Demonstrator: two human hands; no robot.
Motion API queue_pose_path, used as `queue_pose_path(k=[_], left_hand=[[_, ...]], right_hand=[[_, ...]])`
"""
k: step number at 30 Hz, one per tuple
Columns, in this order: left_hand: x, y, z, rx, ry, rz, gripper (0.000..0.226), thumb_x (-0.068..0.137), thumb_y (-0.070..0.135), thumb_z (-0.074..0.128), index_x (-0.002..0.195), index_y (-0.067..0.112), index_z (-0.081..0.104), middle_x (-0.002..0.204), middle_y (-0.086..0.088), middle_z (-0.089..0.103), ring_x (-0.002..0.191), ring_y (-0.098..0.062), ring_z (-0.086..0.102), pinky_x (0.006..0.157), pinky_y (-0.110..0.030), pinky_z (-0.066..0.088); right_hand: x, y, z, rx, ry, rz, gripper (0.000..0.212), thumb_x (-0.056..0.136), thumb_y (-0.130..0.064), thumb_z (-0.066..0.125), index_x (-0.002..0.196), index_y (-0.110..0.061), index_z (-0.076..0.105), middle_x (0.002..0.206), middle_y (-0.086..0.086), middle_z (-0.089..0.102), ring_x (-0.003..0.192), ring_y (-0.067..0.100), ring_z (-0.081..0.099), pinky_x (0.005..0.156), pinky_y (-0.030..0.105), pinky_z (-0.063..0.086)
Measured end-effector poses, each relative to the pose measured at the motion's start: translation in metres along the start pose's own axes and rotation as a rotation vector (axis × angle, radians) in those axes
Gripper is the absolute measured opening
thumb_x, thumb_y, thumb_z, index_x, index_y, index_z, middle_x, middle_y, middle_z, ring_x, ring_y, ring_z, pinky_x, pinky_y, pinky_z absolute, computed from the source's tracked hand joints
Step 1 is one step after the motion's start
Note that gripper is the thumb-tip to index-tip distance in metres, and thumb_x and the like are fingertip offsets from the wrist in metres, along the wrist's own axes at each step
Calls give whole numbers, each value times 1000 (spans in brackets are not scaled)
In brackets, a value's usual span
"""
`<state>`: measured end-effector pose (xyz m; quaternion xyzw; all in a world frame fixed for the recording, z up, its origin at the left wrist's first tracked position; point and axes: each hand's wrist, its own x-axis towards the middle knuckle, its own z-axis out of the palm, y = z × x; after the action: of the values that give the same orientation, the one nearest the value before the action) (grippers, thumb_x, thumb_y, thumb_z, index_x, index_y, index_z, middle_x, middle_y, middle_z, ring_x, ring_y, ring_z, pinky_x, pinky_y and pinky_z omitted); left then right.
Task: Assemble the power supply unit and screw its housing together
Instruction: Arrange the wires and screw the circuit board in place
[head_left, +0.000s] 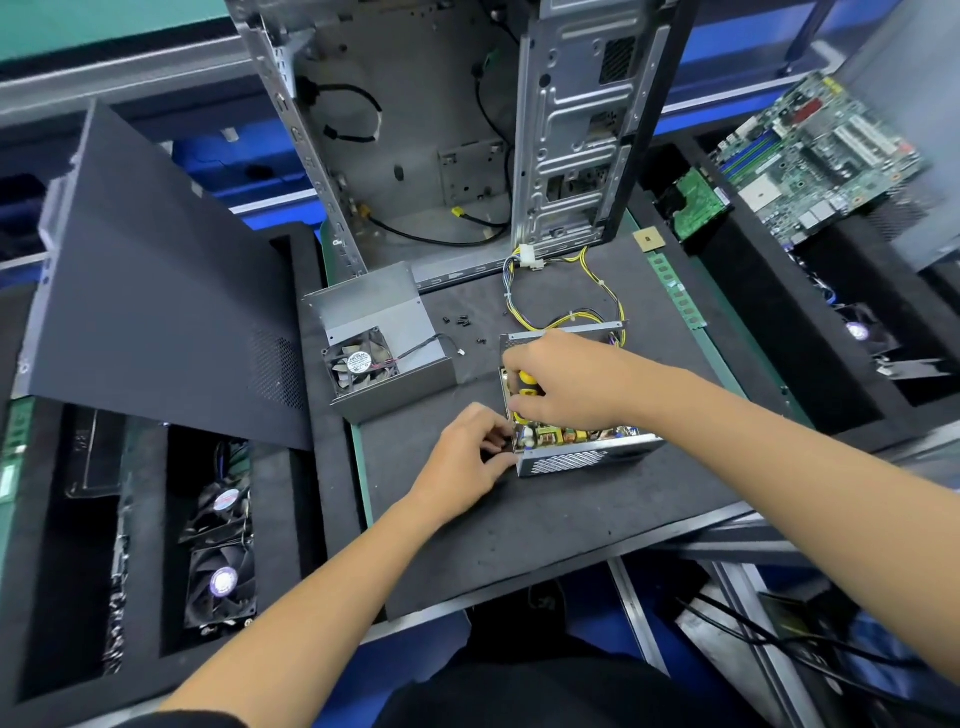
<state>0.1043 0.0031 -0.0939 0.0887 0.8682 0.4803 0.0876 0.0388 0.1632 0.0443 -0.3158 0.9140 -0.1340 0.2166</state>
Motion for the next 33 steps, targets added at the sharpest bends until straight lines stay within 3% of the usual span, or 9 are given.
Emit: queue_pose_path(k=[4,10,17,22,25,29,33], left_hand=[[1,1,1,-9,5,-16,17,80,7,75,89,13,61,95,2,57,82,-12,61,77,-19,52],[1,5,3,6,40,-29,12,81,6,72,82,10,61,90,-1,59,77,-15,60,73,-25,51],[1,7,8,26,82,-46,16,82,8,71,75,15,59,86,2,59,69,-4,53,65,-10,42],[1,5,10,54,79,-40,20,83,9,70,73,20,56,84,4,57,67,-2,51,64,-8,39],[0,3,11,57,83,-46,18,82,8,70,73,17,57,82,5,55,66,-1,50,63,-8,38],[0,3,14,36,79,-76,10,82,8,69,77,8,61,79,7,53,63,-2,47,61,-9,36],[-1,6,15,27,96,-101,23,82,8,69,70,20,54,76,11,51,65,2,49,60,-6,35]], right_hand=[[-1,1,3,-28,19,2,15,90,-29,55,81,-21,46,68,-10,42,58,2,39,46,25,22],[0,2,4,-14,16,8,15,90,-28,55,81,-20,47,67,-8,43,58,7,43,47,28,26],[0,1,4,-31,0,3,14,90,-28,55,82,-19,47,66,-9,43,57,5,41,47,27,26],[2,0,5,-47,-18,5,13,91,-28,54,85,-18,47,67,-7,42,68,23,49,55,32,35],[0,-1,4,-81,-41,-15,13,92,-29,53,91,-17,48,81,-2,47,80,24,51,64,34,39],[-5,-6,0,-156,-99,-88,12,93,-26,49,91,-16,42,103,2,39,73,21,44,62,32,27],[-3,-16,1,-218,-86,-119,13,87,-12,51,100,-11,49,105,5,44,74,22,46,62,31,30]])
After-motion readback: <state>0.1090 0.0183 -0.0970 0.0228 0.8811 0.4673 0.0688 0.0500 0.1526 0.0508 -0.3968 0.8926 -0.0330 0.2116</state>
